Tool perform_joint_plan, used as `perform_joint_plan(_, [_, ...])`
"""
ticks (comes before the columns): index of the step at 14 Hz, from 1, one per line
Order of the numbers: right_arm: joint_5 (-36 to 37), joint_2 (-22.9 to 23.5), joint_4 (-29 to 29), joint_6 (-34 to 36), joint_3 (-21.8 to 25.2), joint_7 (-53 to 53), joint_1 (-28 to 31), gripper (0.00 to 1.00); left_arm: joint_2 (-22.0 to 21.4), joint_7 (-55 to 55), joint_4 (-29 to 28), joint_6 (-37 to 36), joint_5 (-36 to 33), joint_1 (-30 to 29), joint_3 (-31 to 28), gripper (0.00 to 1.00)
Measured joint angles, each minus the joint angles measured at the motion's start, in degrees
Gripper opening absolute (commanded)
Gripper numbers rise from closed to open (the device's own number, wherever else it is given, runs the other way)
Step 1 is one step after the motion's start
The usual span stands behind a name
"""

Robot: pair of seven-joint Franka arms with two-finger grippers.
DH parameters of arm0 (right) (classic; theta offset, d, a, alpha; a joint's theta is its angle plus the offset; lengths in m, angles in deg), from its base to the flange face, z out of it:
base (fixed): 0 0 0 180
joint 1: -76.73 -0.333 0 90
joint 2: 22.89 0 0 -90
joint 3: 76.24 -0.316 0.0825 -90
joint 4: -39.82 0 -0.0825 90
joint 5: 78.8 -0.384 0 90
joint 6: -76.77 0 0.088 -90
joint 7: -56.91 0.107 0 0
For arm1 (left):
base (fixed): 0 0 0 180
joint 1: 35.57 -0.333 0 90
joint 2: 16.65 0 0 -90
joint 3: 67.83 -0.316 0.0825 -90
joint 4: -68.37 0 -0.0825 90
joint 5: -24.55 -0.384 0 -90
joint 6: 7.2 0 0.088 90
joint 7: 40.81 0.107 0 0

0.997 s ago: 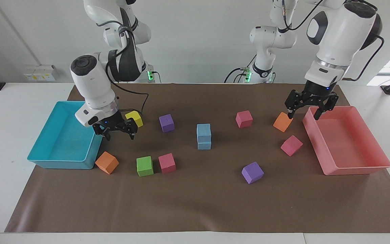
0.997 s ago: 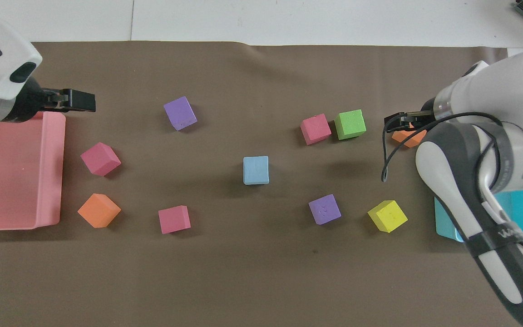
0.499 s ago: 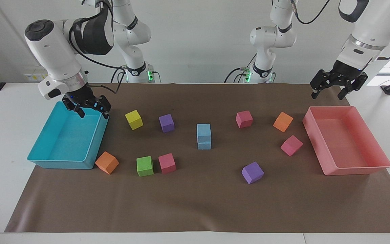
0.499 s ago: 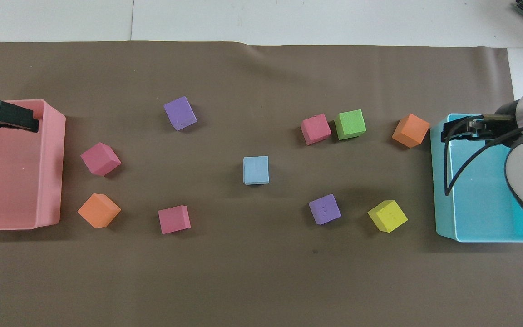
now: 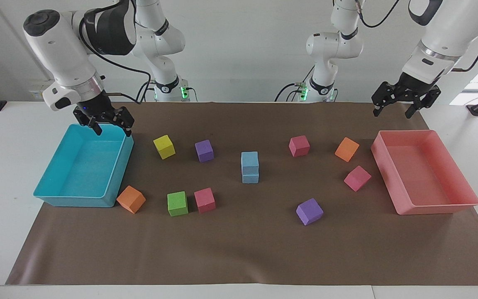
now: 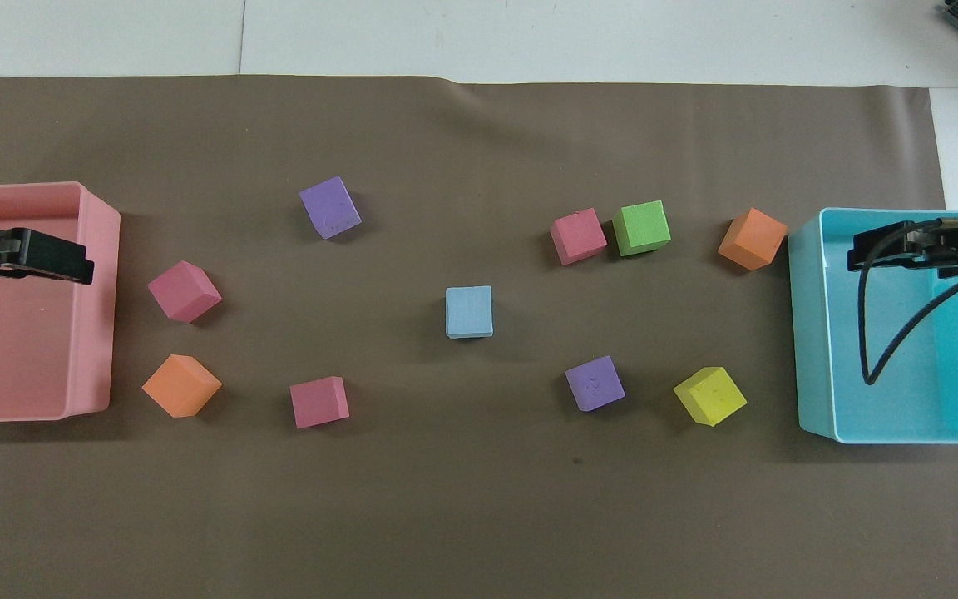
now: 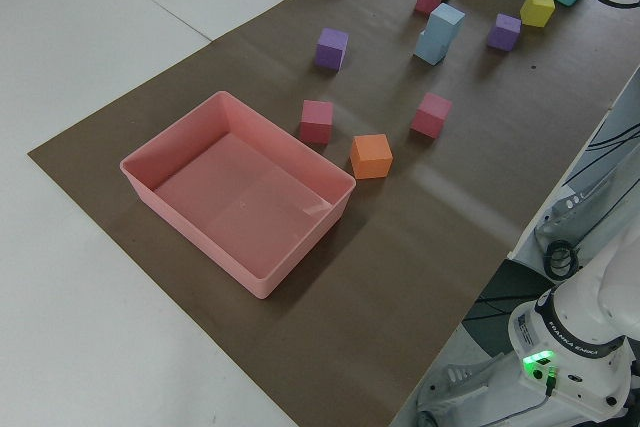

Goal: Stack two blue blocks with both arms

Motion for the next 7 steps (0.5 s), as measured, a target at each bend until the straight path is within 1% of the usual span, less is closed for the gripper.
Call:
perform_joint_plan(4, [0.1,0.0,2.3,1.1,0.1,0.0,0.3,1.00,-0.1,3.6,0.3,0.7,-1.4,-0.2,-0.5,1.00])
perform_joint_plan(6, [0.2,0.0,2.6,1.6,-0.7,0.0,2.4,1.00,0.0,4.0,0.6,0.6,-1.4,-0.2,-0.7,1.00])
perform_joint_plan(7, [0.2,0.0,2.5,1.8,-1.9,0.0,4.3,1.00,0.1,4.0,0.7,0.6,-1.4,-0.2,-0.7,1.00])
